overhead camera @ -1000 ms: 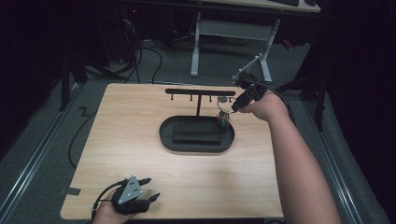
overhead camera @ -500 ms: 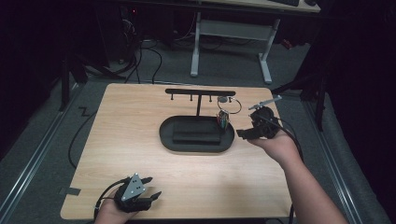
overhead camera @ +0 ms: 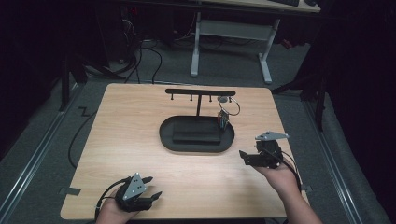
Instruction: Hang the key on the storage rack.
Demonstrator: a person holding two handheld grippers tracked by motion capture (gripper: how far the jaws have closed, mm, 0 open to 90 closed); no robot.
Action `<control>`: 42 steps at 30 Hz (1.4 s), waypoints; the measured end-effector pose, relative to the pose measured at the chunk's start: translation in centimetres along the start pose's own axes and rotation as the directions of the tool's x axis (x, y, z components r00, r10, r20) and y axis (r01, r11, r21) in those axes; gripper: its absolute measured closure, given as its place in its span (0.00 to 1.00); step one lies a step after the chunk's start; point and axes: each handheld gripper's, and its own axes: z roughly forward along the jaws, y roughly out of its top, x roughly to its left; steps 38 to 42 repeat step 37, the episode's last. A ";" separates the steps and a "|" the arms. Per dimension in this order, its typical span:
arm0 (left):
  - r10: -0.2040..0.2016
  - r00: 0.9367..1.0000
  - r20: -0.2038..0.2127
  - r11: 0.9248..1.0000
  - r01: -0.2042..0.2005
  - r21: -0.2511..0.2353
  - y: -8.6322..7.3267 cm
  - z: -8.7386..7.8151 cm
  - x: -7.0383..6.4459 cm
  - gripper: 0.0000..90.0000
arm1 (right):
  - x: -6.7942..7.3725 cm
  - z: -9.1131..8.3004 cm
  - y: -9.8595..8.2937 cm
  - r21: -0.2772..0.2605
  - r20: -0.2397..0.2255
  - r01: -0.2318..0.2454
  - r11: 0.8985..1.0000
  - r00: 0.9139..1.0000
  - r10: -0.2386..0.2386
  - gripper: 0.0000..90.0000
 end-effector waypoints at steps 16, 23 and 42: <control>-0.050 0.999 0.008 0.999 0.050 -0.013 -0.1 0.2 0.2 0.39 | 3.5 0.2 -9.9 -0.242 -0.002 -0.009 0.970 1.000 0.009 0.22; -0.032 0.999 -0.006 0.999 0.032 -0.022 0.1 0.4 -0.2 0.37 | 4.8 -0.3 -11.7 -0.279 -0.026 -0.021 0.960 1.000 0.014 0.20; -0.055 0.998 -0.011 0.998 0.055 -0.014 0.1 -0.5 0.3 0.38 | 5.5 0.7 -11.3 -0.254 -0.031 -0.011 0.967 1.000 0.003 0.20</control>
